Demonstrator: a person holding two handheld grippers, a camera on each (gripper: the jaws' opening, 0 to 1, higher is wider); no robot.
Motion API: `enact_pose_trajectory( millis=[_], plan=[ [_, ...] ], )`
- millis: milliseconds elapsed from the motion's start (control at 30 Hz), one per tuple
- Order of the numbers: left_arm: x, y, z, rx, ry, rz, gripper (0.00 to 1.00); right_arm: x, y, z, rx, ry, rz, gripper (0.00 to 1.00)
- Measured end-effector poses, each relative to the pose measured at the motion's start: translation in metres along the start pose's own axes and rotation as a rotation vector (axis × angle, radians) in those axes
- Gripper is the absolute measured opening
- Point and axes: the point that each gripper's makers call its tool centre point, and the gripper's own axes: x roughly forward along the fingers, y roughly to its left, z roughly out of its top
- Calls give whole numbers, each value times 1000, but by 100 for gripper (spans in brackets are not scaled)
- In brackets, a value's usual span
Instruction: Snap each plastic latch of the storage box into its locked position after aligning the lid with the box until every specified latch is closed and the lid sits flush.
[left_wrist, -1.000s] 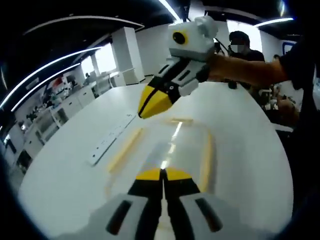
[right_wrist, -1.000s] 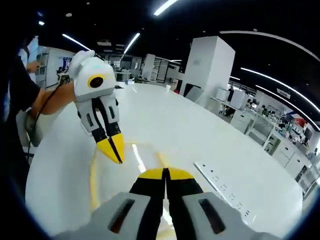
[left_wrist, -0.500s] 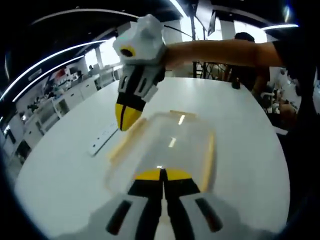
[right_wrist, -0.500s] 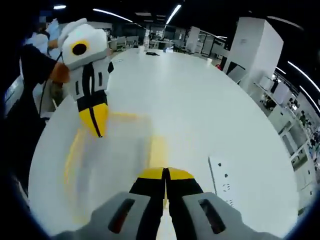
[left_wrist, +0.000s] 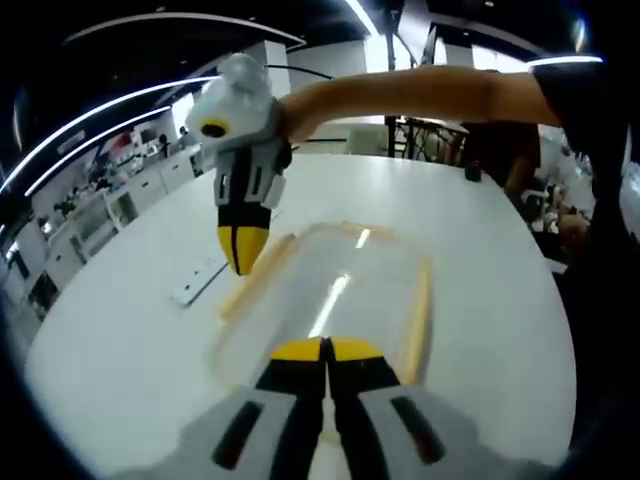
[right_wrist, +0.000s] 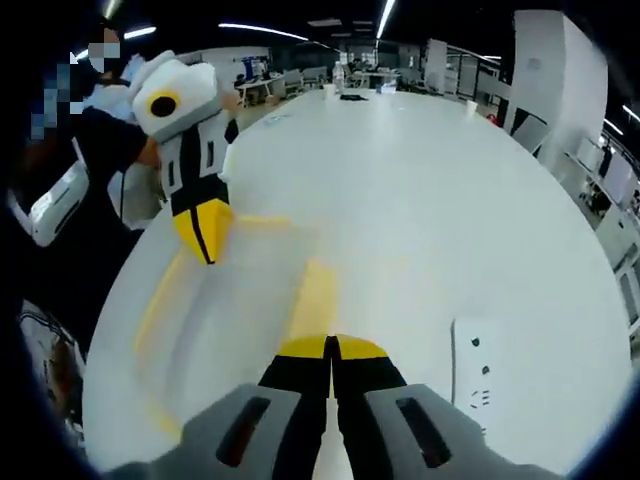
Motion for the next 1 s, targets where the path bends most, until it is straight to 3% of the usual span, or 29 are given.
enact_pose_trajectory(
  millis=[433, 567, 800, 900, 1000],
  plan=[
    [-1, 4, -1, -19, -8, -3, 0, 6, 3, -5, 17, 15, 122, 0],
    [0, -2, -1, -19, -6, 0, 0, 13, 12, -10, 48, 32, 201, 0],
    [0, -5, -1, -27, -7, 0, 0, 15, 14, -8, 57, -3, 266, 0],
    [1, -7, -1, -31, -8, 0, 0, 17, 20, -7, 23, -39, 296, 0],
    [2, -8, -1, -30, -7, 5, 0, 19, 26, -7, 44, -82, 336, 0]
  ],
)
